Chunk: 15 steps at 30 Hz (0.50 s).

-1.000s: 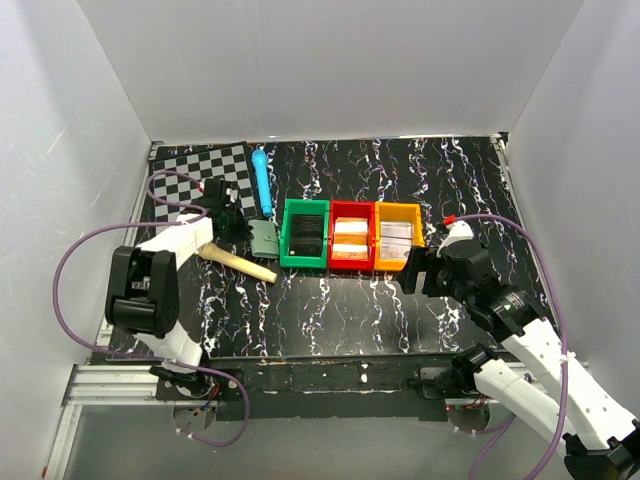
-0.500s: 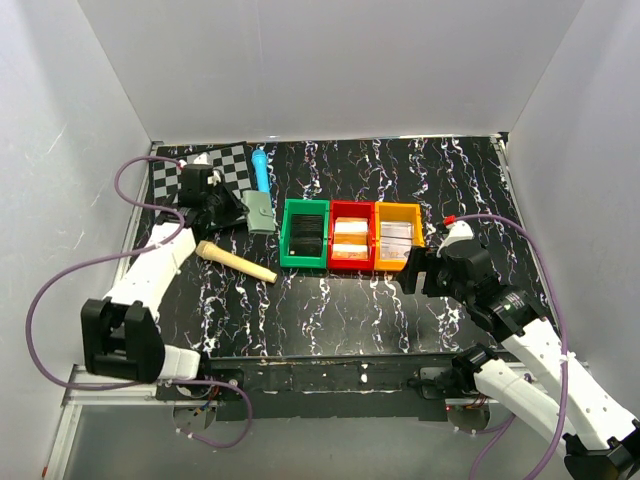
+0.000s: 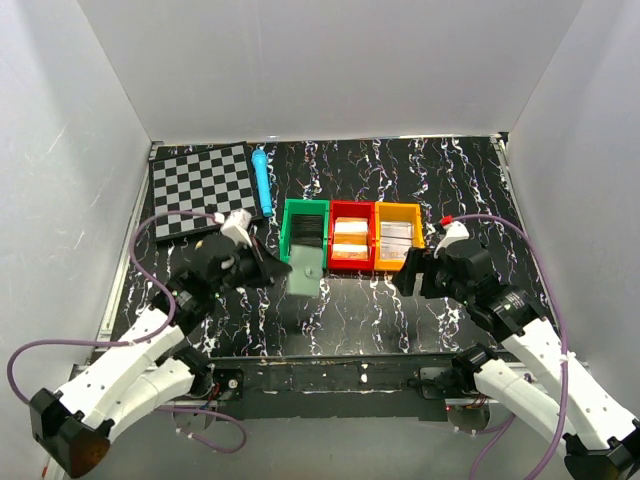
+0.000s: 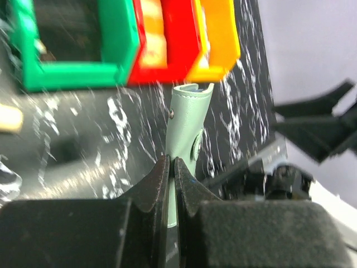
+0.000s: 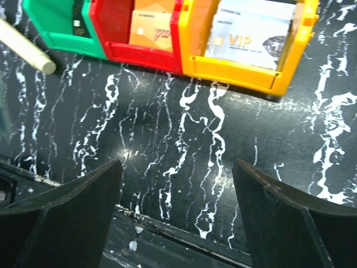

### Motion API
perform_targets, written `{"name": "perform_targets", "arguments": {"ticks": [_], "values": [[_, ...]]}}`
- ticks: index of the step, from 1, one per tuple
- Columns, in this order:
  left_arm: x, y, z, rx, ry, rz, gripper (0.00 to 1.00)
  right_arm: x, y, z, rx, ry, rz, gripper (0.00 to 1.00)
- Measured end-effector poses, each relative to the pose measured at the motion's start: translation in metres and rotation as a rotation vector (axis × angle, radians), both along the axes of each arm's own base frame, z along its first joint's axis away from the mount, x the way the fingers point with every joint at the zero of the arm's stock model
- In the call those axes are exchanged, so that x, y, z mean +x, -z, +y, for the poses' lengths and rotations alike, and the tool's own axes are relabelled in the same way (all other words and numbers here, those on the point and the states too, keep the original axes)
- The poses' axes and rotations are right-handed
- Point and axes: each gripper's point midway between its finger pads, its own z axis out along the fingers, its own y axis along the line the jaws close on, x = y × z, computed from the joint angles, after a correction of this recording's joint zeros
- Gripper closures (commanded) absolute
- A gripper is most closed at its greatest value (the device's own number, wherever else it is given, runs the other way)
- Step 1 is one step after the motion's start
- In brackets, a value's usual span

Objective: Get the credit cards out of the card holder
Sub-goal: Place the card holder at the center of the board.

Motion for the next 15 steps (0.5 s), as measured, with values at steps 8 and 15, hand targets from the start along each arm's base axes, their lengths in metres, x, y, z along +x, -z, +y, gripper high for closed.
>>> {"name": "perform_targets", "arguments": {"ticks": [8, 15], "values": [[-0.071, 0.081, -0.034, 0.012, 0.115, 0.198, 1.00, -0.017, 0.010, 0.020, 0.124, -0.078, 0.037, 0.15], [-0.074, 0.140, -0.046, 0.076, 0.049, 0.327, 0.97, -0.043, 0.059, 0.040, 0.142, -0.123, 0.217, 0.15]]}}
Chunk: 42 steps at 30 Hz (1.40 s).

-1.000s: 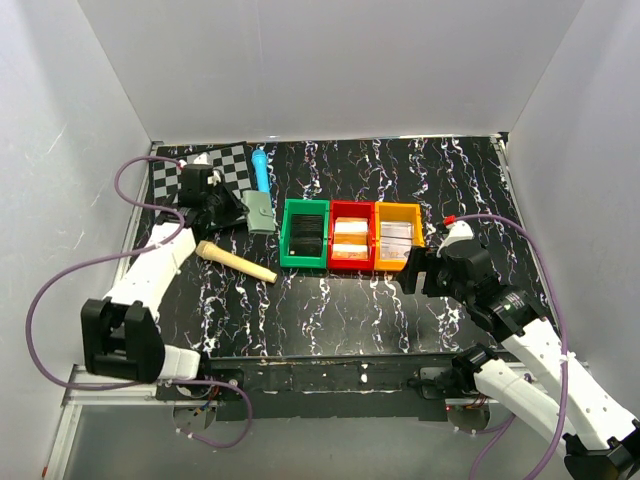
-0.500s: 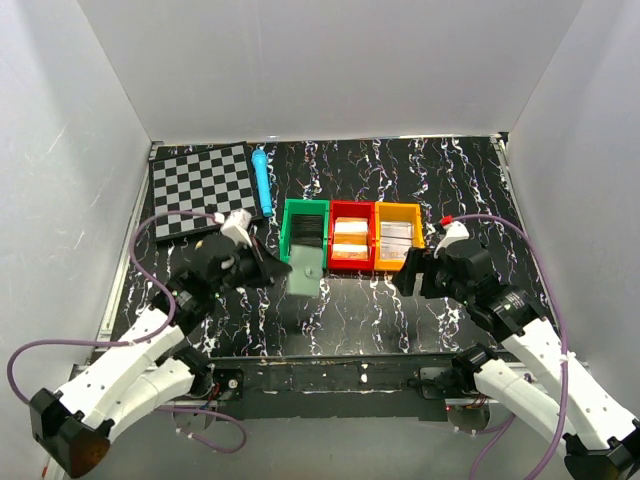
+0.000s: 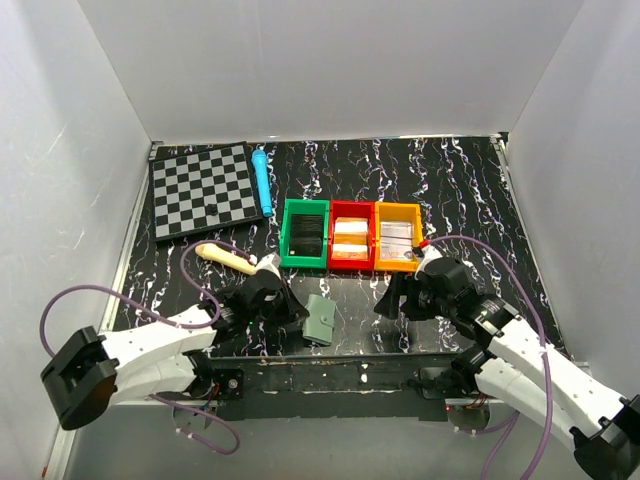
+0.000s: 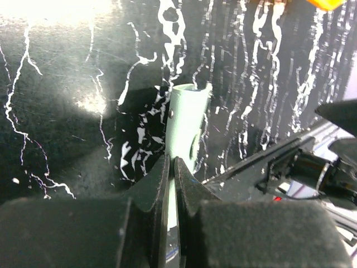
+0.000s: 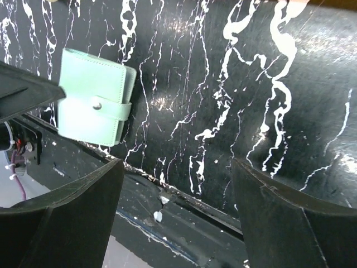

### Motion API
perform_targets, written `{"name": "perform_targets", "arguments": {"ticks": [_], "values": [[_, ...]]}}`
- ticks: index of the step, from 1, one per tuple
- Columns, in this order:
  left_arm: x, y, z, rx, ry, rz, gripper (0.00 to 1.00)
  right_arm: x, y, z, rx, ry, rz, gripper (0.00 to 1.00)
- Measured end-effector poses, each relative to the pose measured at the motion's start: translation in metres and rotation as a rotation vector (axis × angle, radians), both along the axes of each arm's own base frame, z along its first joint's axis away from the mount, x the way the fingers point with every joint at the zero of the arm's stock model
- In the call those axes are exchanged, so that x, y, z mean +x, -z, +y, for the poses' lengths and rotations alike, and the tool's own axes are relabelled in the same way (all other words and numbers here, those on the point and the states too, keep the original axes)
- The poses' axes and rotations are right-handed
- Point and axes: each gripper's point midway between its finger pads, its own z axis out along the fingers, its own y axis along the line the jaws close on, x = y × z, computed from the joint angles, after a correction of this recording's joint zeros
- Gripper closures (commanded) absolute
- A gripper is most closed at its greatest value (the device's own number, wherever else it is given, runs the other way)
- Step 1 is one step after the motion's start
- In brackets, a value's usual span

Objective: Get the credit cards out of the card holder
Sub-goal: Place the card holder at the center of the board, then move the card holder to the corner of the board.

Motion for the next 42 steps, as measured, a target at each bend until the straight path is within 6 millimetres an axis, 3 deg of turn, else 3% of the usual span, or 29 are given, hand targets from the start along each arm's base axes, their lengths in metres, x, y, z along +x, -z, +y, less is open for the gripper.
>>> {"name": "perform_targets", "arguments": {"ticks": [1, 5, 7, 10, 15, 25, 33, 37, 42], "values": [[0.001, 0.006, -0.001, 0.013, -0.009, 0.010, 0.90, -0.002, 0.003, 0.001, 0.000, 0.002, 0.019, 0.15], [0.005, 0.017, -0.001, 0.048, -0.039, 0.035, 0.42, -0.001, 0.006, 0.012, 0.019, 0.015, 0.053, 0.14], [0.007, 0.015, 0.000, 0.051, -0.053, 0.032, 0.33, 0.000, 0.009, 0.019, 0.024, 0.014, 0.066, 0.14], [0.010, 0.006, 0.002, 0.045, -0.080, 0.017, 0.34, -0.006, 0.020, 0.035, -0.005, -0.027, 0.095, 0.14], [0.012, 0.000, 0.011, 0.055, -0.108, -0.007, 0.50, -0.015, 0.050, 0.053, -0.104, -0.057, 0.160, 0.15], [0.004, 0.052, 0.015, 0.234, -0.060, 0.111, 0.80, 0.004, 0.057, 0.077, -0.102, -0.015, 0.172, 0.16], [0.007, 0.050, -0.019, 0.198, 0.030, 0.115, 0.80, 0.006, 0.058, 0.078, -0.097, 0.004, 0.174, 0.17], [0.001, 0.048, -0.031, 0.188, 0.070, 0.111, 0.80, 0.004, 0.057, 0.074, -0.086, 0.012, 0.162, 0.26], [-0.005, 0.046, -0.035, 0.182, 0.078, 0.118, 0.63, 0.000, 0.061, 0.068, -0.103, 0.031, 0.186, 0.25]]}}
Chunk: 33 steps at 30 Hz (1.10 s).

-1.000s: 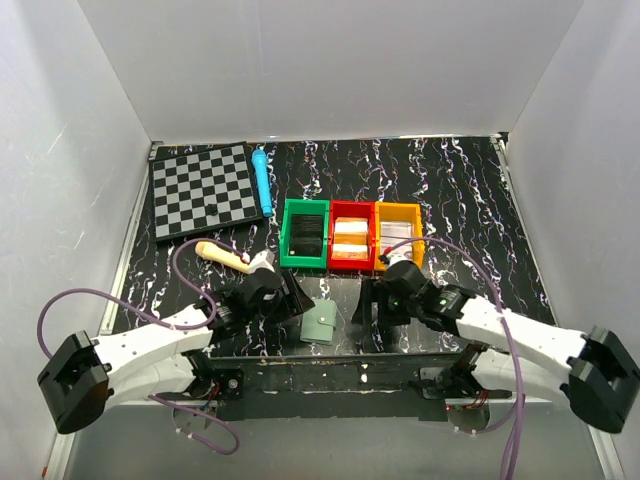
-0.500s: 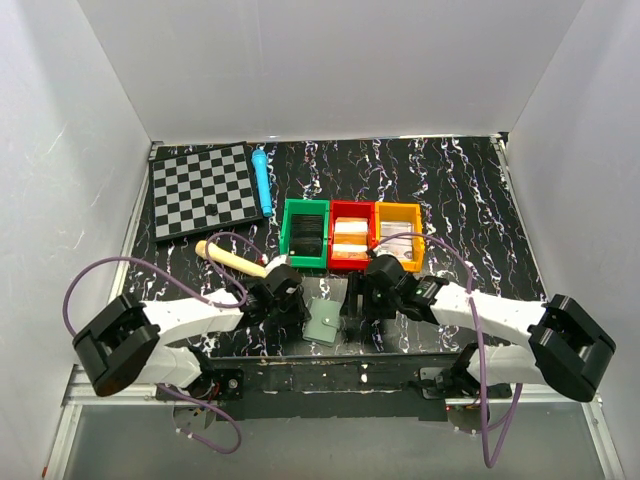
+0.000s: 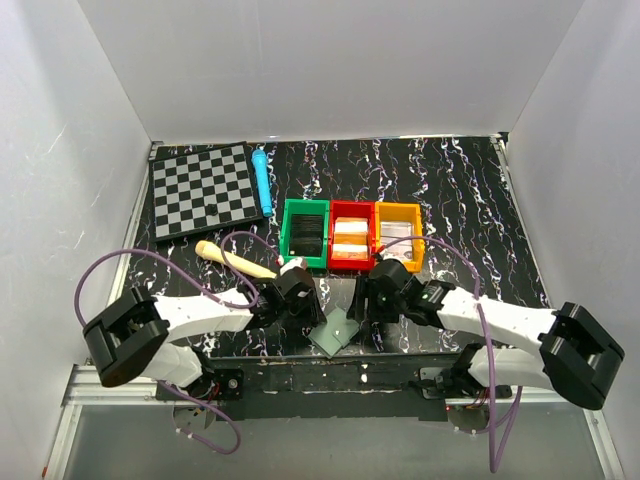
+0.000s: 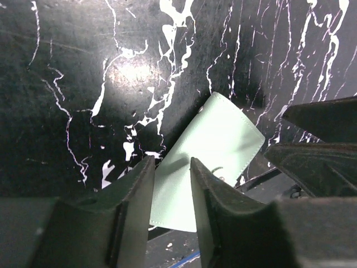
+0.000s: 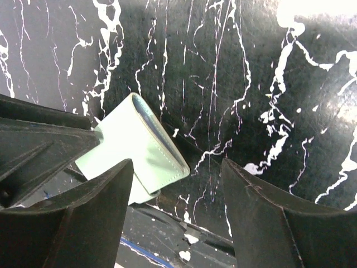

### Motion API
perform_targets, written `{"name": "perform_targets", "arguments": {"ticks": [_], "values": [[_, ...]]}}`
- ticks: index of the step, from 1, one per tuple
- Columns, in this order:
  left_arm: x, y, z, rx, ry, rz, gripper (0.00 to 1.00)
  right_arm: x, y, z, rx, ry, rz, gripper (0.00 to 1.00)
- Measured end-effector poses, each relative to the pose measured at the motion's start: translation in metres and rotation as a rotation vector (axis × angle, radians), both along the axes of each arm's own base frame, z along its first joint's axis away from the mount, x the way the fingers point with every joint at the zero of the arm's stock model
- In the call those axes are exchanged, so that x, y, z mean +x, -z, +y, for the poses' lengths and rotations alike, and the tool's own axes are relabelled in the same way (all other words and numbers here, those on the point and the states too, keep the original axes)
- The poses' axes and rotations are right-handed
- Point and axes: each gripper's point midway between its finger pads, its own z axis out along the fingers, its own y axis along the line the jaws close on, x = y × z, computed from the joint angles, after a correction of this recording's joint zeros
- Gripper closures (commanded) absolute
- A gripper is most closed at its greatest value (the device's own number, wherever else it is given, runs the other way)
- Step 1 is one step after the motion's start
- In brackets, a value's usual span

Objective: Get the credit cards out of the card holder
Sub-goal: Move the card holder to the corner of the board.

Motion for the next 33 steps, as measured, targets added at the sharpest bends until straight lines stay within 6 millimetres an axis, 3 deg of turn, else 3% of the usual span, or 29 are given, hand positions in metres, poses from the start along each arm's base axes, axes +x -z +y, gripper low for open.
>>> {"name": "perform_targets", "arguments": {"ticks": [4, 8, 10, 20, 23, 28, 33], "values": [[0.001, -0.009, 0.004, -0.014, -0.027, -0.015, 0.52, -0.009, -0.007, -0.003, 0.014, 0.000, -0.008, 0.18], [0.003, -0.016, 0.013, -0.009, -0.055, -0.042, 0.51, -0.022, -0.024, -0.005, 0.059, -0.014, -0.036, 0.28], [0.004, -0.019, 0.016, -0.010, -0.064, -0.057, 0.52, -0.027, -0.027, -0.003, 0.084, -0.023, -0.033, 0.28], [0.001, -0.014, 0.018, 0.004, -0.029, -0.065, 0.54, -0.053, 0.009, 0.009, 0.065, -0.062, 0.152, 0.23], [0.001, -0.013, 0.015, 0.000, -0.008, -0.067, 0.55, -0.051, 0.008, 0.019, 0.096, -0.067, 0.161, 0.23], [-0.003, -0.008, 0.007, -0.016, 0.035, -0.053, 0.65, -0.043, 0.007, 0.036, 0.132, -0.059, 0.165, 0.25], [-0.008, 0.000, 0.001, -0.024, 0.075, -0.024, 0.67, -0.026, 0.007, 0.034, 0.148, -0.014, 0.159, 0.28]]}}
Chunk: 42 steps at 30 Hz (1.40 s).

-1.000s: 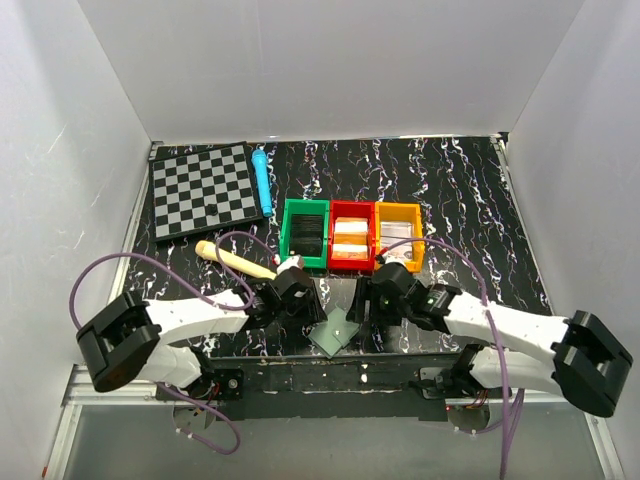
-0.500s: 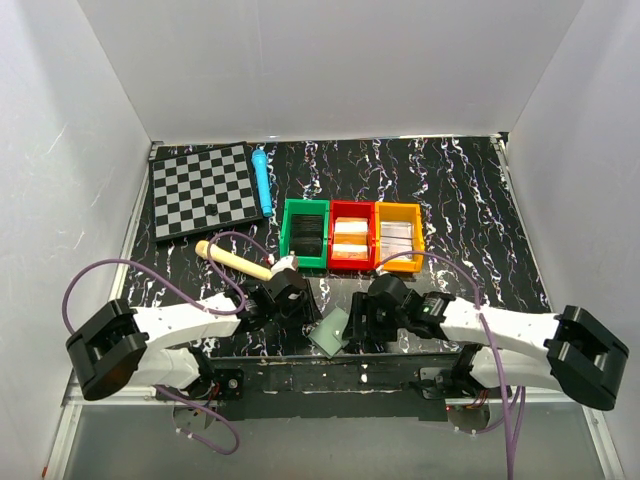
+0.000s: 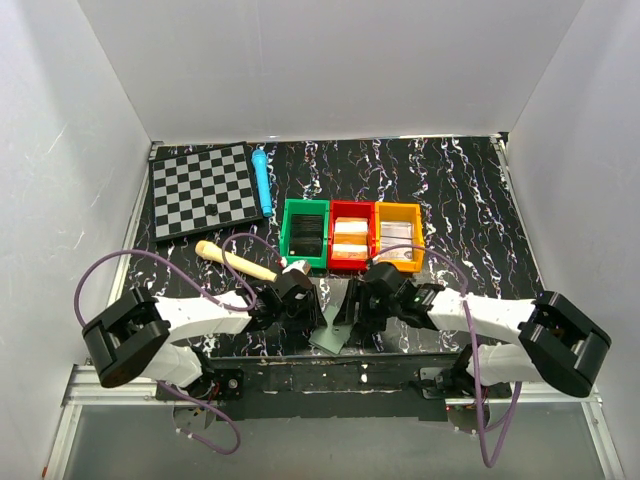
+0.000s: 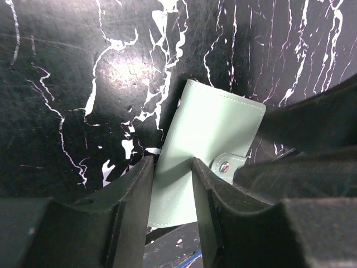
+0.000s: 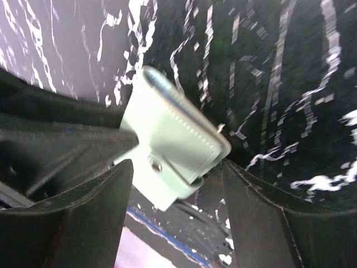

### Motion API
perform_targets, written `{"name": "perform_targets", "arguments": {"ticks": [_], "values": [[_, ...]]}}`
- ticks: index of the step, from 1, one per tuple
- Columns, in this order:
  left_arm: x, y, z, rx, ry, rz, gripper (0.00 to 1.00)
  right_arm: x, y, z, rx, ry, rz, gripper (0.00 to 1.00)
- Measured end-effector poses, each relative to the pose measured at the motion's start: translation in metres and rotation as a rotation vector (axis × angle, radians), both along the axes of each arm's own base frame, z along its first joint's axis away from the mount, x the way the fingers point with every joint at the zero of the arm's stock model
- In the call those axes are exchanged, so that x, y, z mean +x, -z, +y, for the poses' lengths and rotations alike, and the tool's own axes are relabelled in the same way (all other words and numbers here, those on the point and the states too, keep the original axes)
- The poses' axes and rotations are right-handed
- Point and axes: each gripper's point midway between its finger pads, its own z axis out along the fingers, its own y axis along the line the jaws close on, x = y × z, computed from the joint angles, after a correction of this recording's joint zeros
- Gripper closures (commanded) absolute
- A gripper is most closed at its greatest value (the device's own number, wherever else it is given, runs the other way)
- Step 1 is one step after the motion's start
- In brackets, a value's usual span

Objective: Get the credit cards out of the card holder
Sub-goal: Move the card holder to the corner of the board, then pick up the card holder from the corner of the board.

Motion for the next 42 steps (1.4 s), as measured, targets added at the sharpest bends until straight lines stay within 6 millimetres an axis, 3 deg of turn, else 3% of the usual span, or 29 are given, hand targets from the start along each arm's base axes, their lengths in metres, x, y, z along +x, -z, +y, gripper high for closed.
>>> {"name": "perform_targets", "arguments": {"ticks": [5, 9, 14, 18, 21, 23, 26, 32, 34, 42], "values": [[-0.002, 0.002, -0.005, -0.014, 0.020, 0.011, 0.67, 0.027, 0.001, -0.014, -0.015, 0.064, -0.019, 0.30], [-0.002, 0.002, -0.005, -0.013, 0.024, 0.008, 0.65, 0.039, 0.001, -0.012, -0.032, 0.059, -0.027, 0.27], [0.002, -0.003, -0.004, -0.005, 0.011, -0.009, 0.48, 0.037, -0.002, -0.018, -0.053, 0.041, -0.043, 0.21], [0.009, -0.027, 0.002, -0.036, -0.027, -0.071, 0.41, 0.034, -0.021, -0.028, -0.048, 0.041, -0.090, 0.20], [0.015, -0.049, 0.005, -0.077, -0.054, -0.128, 0.42, 0.032, -0.040, -0.032, -0.011, 0.042, -0.133, 0.22], [0.017, -0.055, 0.006, -0.085, -0.065, -0.146, 0.44, 0.029, -0.042, -0.033, -0.001, 0.035, -0.137, 0.23], [0.016, -0.047, 0.009, -0.065, -0.068, -0.136, 0.46, 0.016, -0.031, -0.033, -0.018, 0.001, -0.103, 0.23], [0.004, -0.012, 0.024, 0.011, -0.070, -0.072, 0.48, -0.006, -0.002, -0.031, -0.061, -0.040, -0.009, 0.24], [0.002, -0.006, 0.028, 0.027, -0.068, -0.061, 0.56, -0.007, 0.001, -0.026, -0.049, -0.041, 0.011, 0.24], [-0.001, -0.004, 0.015, -0.019, -0.021, -0.052, 0.66, 0.005, 0.000, 0.004, 0.056, -0.023, 0.022, 0.28]]}}
